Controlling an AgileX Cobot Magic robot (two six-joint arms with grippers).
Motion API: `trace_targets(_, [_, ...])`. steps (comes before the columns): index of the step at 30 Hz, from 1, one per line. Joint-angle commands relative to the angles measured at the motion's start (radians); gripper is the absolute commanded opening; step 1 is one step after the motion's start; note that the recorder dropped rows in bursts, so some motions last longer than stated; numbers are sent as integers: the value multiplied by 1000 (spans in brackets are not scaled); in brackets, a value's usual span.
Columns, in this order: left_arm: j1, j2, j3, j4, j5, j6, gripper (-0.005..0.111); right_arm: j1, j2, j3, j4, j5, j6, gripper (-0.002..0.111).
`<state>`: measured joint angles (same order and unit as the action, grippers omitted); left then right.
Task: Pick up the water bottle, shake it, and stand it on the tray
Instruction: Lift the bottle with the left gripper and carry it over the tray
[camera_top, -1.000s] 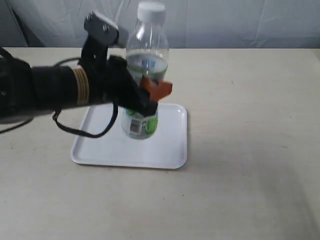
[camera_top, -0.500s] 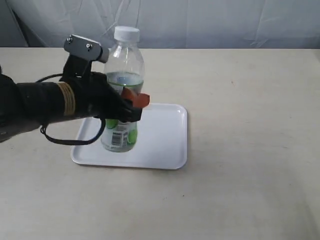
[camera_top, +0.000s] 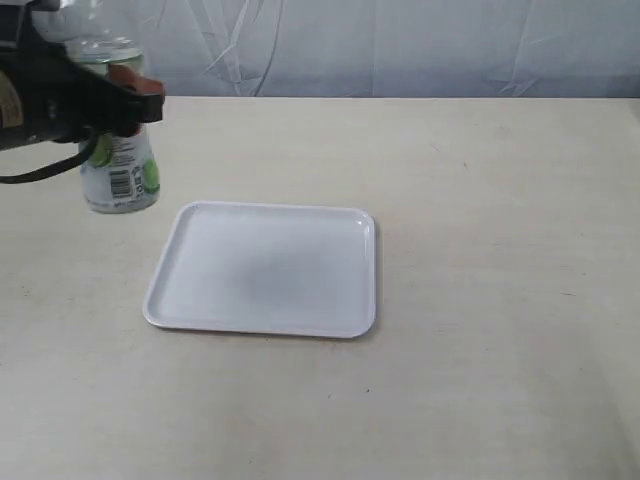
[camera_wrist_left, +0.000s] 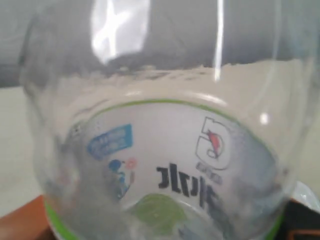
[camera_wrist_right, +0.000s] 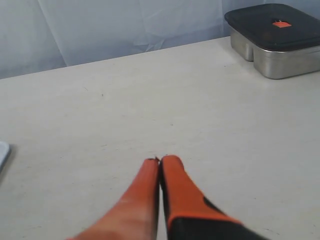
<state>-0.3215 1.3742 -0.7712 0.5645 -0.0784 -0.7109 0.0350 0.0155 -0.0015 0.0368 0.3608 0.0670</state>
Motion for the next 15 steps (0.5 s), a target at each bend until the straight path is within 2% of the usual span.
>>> trace_targets(1, [-194,-12,39,259,-279,-163,0,-5,-3,1,0,-7,-4,4])
trace_targets(2, [-269,-12,37,330,-273,-180,0,-5,-3,1,0,-7,-4,4])
trace_targets(4, [-324,-12,32,314,-158,-153,0,-5,-3,1,0,-7,-4,4])
trace_targets(6, [-282,-12,30,194,24,-57,0,-5,-3,1,0,-7,-4,4])
trace_targets(7, [-223,-12,30,145,61,-36,0,-5,-3,1,0,-7,-4,4])
trace_targets(9, [-99,-12,36,50,5,-54,0,-5,-3,1,0,-7,-4,4])
trace_targets(10, [-70,-12,44,31,-74,-73,0,-5,-3,1,0,-7,-4,4])
trace_targets(11, [-72,-15,46,46,-159,-87,0,-5,-3,1,0,-7,-4,4])
trace_targets(13, [-122,-22,46,181,-297,-135,0,-5,-3,1,0,-7,-4,4])
trace_targets(15, [-166,-24,31,309,-352,-137,0,-5,-3,1,0,-7,-4,4])
